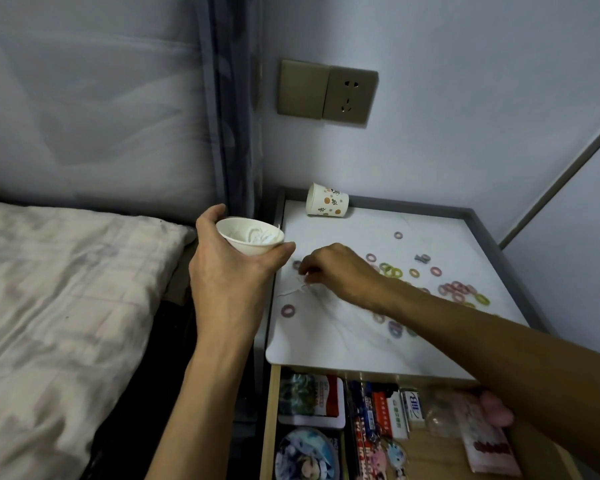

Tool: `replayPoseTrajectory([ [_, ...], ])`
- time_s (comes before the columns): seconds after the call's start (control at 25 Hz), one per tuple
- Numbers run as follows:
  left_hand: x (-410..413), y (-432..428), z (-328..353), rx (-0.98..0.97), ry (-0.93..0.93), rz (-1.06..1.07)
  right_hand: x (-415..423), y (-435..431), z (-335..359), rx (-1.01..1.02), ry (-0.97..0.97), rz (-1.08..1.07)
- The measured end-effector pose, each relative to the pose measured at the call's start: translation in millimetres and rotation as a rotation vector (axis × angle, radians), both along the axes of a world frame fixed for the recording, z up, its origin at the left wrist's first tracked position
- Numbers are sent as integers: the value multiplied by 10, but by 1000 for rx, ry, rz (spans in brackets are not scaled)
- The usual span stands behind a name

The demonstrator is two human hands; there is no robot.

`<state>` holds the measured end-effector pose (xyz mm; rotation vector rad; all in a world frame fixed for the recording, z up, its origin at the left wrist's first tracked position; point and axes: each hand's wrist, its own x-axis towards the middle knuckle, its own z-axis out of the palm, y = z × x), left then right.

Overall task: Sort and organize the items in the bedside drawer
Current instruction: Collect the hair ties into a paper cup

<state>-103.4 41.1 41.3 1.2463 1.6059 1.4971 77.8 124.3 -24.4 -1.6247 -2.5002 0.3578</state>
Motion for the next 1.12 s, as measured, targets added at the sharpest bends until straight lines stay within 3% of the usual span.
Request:
replayPoseTrajectory([
  [0.16,-35,17,-24,14,2,-1,-80,-28,-173,-21,42,76],
  [0.4,-46,31,-43,13,30,-15,-59,-138,-303,158,-42,101],
  [0.52,-23,4,-53,-7,68,-60,9,-176,-208,60,-41,-12],
  [0.64,20,-50,-46,-13,189,-182,153,-132,281,-47,254,-167],
  [0.72,77,-79,-22,-26,216,-270,255,-122,774,33,393,-122],
  [0.8,140,-87,-11,-15,241,-326,263,-214,1218,101,316,62],
  [0.96,335,-125,16,-15,236,-428,77,-533,1489,78,-60,424],
  [1.04,442,-185,28,5,208,-468,88,-662,1431,86,-77,403],
  [1.12,518,-256,28,20,200,-498,229,-787,1395,88,88,257],
])
